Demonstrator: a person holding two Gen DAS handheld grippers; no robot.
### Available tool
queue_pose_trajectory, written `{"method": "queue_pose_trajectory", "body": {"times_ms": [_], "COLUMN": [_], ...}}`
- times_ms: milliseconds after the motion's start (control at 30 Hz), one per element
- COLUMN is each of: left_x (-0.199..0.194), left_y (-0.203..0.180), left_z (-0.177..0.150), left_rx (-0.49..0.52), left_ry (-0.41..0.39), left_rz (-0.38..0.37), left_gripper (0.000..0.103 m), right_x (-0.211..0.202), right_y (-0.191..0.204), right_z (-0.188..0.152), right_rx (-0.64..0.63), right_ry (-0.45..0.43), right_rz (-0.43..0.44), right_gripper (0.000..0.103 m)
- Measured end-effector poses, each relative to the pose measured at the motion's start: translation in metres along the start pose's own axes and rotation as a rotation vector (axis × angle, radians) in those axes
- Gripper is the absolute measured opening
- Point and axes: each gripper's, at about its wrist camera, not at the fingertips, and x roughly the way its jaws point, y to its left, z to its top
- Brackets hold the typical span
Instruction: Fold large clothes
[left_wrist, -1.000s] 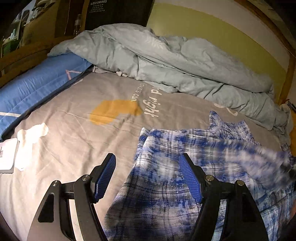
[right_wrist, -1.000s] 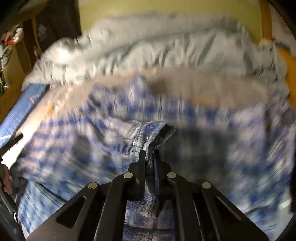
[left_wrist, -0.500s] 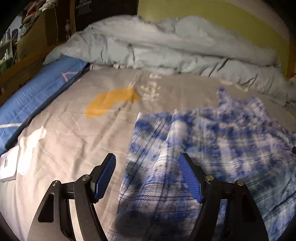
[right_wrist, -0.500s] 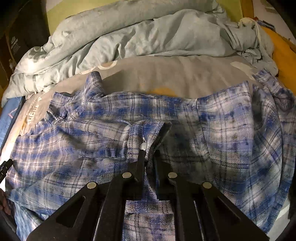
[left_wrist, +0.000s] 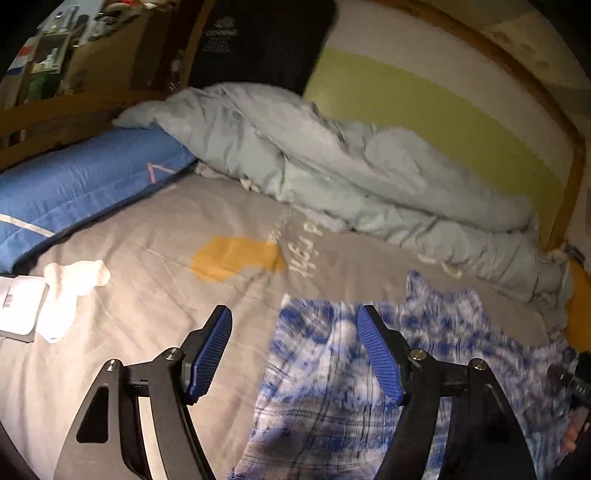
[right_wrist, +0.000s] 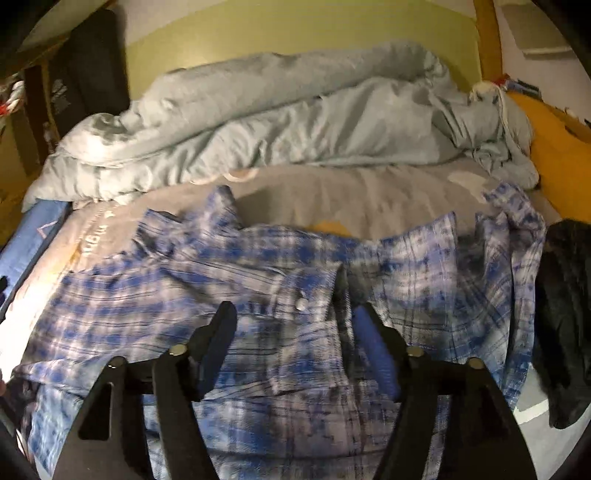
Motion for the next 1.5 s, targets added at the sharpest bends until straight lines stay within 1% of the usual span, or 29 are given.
{"method": "queue_pose_trajectory", "body": {"times_ms": [67, 167, 267, 333, 433, 500, 533, 700, 767, 833, 967, 1067, 1167, 1300, 1333, 1400, 1500], "left_x": [0.007, 0.012, 0.008, 0.003, -0.009, -0.013, -0.015, -0.017, -0.017, -0.018, -0.015, -0.009, -0.011, -0.016, -0.017, -0.019, -0.021], "left_y": [-0.01, -0.028, -0.051, -0.064, -0.082, -0.086, -0.087, -0.086, -0.087, -0.09, -0.098, -0.104, -0.112, -0.118, -0.118, -0.116, -0.112], "left_z": [-0.005, -0.014, -0.022, -0.025, -0.03, -0.03, -0.03, -0.03, -0.031, -0.034, -0.041, -0.047, -0.051, -0.053, -0.052, -0.051, -0.048], "left_rx": [0.035, 0.092, 0.159, 0.193, 0.228, 0.235, 0.234, 0.204, 0.207, 0.221, 0.232, 0.262, 0.309, 0.337, 0.337, 0.317, 0.287], "left_ry": [0.042, 0.062, 0.054, 0.041, 0.004, -0.016, -0.025, -0.047, -0.054, -0.072, -0.093, -0.074, -0.093, -0.116, -0.119, -0.129, -0.132], "left_rz": [-0.021, -0.03, -0.054, -0.081, -0.117, -0.113, -0.11, -0.106, -0.105, -0.085, -0.058, -0.054, -0.034, -0.029, -0.031, -0.039, -0.054], "left_gripper": [0.071, 0.071, 0.071, 0.071, 0.072, 0.086, 0.087, 0.087, 0.087, 0.087, 0.092, 0.093, 0.093, 0.095, 0.096, 0.103, 0.103], "right_x": [0.001, 0.004, 0.006, 0.005, 0.003, 0.004, 0.007, 0.018, 0.017, 0.016, 0.017, 0.015, 0.014, 0.008, 0.005, -0.002, -0.004], "right_y": [0.002, 0.001, -0.001, -0.003, -0.002, 0.0, 0.001, 0.003, 0.003, 0.001, -0.005, -0.008, -0.011, -0.009, -0.006, -0.001, 0.002], "right_z": [-0.001, -0.002, -0.003, -0.004, -0.003, -0.004, -0.005, -0.008, -0.007, -0.006, -0.004, -0.002, -0.001, 0.0, 0.001, 0.001, 0.001], "right_rx": [0.005, 0.016, 0.016, 0.021, 0.025, 0.015, 0.009, -0.004, 0.001, -0.001, 0.013, 0.017, 0.032, 0.024, 0.015, -0.007, -0.023], "right_ry": [0.009, 0.02, 0.032, 0.03, 0.022, 0.014, 0.018, 0.034, 0.025, 0.011, 0.015, 0.011, 0.008, 0.004, -0.009, -0.035, -0.052], "right_rz": [0.0, 0.008, -0.013, -0.011, -0.007, -0.025, -0.038, -0.076, -0.085, -0.094, -0.09, -0.08, -0.081, -0.078, -0.075, -0.08, -0.114], "right_gripper": [0.07, 0.076, 0.078, 0.078, 0.084, 0.089, 0.089, 0.089, 0.089, 0.089, 0.089, 0.089, 0.089, 0.089, 0.089, 0.089, 0.089]}}
